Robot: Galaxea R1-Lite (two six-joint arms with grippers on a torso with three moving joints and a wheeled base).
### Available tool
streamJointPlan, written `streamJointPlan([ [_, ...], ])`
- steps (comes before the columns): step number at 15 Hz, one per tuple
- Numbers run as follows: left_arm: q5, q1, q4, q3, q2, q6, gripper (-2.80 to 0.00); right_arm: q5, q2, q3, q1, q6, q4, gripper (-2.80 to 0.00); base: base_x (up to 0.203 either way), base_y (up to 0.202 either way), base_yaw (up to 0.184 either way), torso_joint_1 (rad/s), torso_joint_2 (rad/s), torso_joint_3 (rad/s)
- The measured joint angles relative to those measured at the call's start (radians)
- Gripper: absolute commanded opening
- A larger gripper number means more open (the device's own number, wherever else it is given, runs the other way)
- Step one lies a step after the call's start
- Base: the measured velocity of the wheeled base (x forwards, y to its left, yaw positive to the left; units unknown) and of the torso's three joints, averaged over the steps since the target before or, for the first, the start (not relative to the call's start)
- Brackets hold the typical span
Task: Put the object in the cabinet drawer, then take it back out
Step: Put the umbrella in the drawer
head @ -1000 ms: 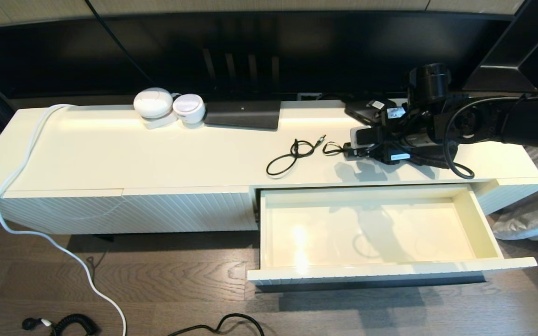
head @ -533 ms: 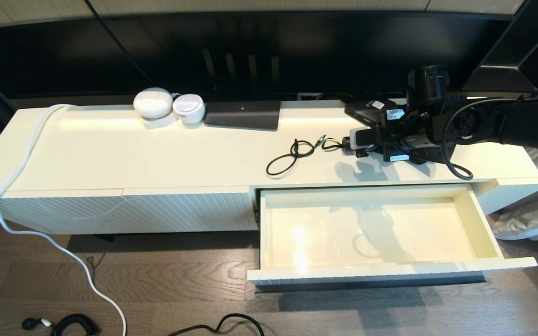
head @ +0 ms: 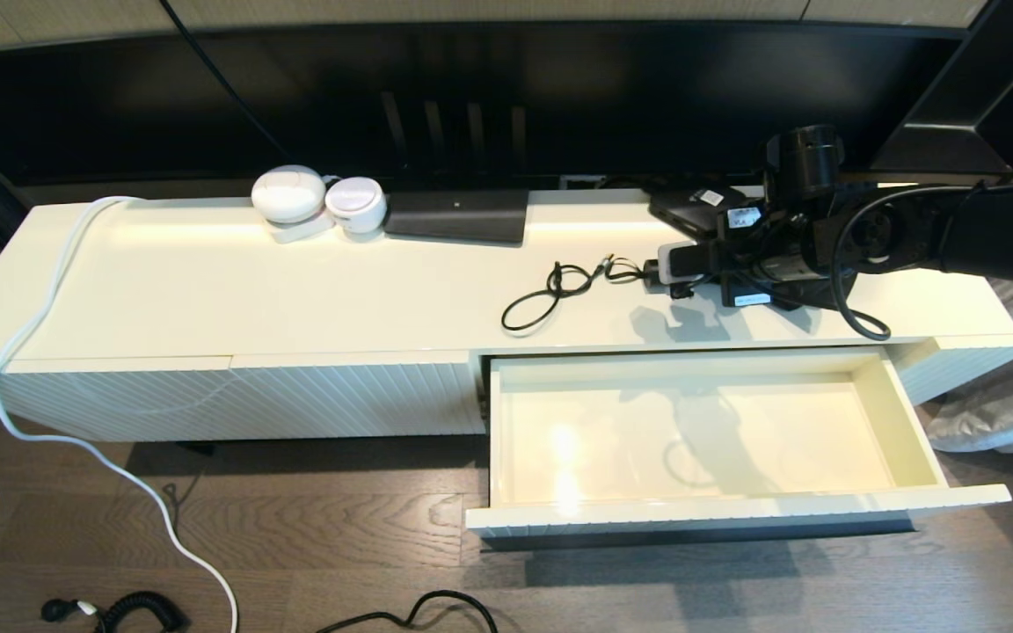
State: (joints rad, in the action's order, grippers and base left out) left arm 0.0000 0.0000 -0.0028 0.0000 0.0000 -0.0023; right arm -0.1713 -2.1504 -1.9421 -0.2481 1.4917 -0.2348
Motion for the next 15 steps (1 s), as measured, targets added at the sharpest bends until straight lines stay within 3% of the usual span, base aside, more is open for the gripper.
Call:
streamJointPlan([
  [15,0.000,0.000,0.000,0.000,0.000,0.000,-2.80,-0.108,0.328,0.093,-0.032,-0.070,-0.235,-2.80,0.000,0.000,0.000,0.000,0.00,0.000],
])
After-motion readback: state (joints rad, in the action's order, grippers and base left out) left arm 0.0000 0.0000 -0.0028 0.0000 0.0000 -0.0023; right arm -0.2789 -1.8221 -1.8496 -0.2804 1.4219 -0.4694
